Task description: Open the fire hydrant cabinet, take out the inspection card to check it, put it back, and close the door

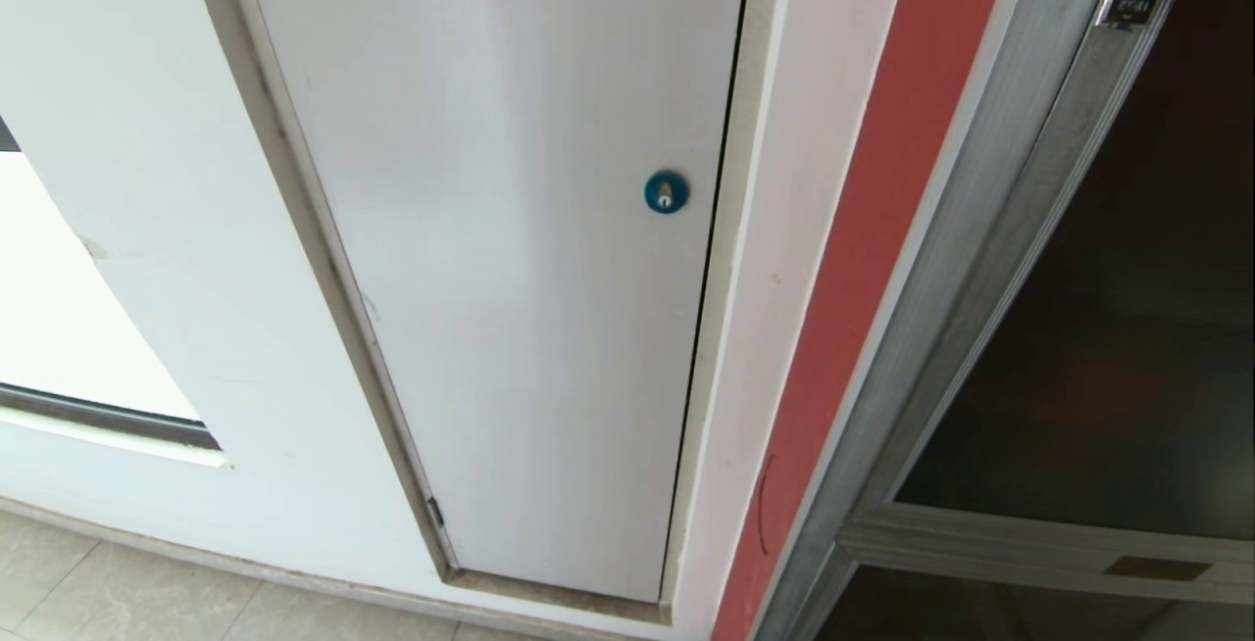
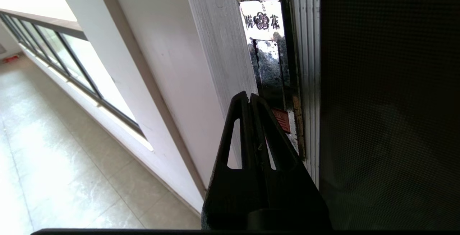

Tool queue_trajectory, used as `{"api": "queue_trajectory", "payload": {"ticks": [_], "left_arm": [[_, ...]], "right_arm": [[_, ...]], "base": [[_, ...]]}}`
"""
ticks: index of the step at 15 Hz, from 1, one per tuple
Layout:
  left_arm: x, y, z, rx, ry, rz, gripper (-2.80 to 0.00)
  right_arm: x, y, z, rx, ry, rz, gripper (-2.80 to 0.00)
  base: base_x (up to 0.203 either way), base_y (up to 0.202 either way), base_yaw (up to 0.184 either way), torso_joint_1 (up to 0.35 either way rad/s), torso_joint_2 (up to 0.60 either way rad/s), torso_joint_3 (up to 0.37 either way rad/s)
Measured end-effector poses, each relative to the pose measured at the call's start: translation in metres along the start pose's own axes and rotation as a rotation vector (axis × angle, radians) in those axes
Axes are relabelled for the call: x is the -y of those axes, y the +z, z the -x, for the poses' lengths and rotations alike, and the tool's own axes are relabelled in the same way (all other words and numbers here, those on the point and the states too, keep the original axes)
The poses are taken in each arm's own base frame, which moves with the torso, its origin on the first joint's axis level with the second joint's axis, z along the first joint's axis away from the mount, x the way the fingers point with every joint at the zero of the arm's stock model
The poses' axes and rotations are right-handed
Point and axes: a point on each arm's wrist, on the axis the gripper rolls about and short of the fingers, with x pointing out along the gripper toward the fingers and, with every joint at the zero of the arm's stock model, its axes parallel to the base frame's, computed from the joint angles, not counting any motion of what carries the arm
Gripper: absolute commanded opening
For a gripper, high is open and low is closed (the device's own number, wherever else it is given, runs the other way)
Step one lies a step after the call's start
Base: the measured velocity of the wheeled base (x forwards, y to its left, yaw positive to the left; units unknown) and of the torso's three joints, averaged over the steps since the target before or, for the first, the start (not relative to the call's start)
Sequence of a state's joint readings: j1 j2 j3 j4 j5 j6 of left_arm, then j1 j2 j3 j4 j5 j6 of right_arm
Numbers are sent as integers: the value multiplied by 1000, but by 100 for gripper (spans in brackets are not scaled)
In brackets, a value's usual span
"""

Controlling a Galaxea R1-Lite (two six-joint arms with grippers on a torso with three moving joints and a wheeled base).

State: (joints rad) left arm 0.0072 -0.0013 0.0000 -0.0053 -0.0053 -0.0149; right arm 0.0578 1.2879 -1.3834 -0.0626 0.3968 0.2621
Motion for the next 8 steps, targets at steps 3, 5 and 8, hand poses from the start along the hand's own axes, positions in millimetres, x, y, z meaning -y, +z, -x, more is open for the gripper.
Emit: {"api": "queue_trajectory", "payload": {"ticks": [3,5,8], "left_arm": [[0,0,0,0,0,0,-280],[0,0,0,0,0,0,-280],[0,0,0,0,0,0,-280]], "right_arm": [[2,1,1,7,-18,2,-280],[3,1,1,7,-21,2,-280],[3,0,1,5,-23,2,-280]], "base": [[0,0,0,0,0,0],[0,0,0,0,0,0],[0,0,0,0,0,0]]}}
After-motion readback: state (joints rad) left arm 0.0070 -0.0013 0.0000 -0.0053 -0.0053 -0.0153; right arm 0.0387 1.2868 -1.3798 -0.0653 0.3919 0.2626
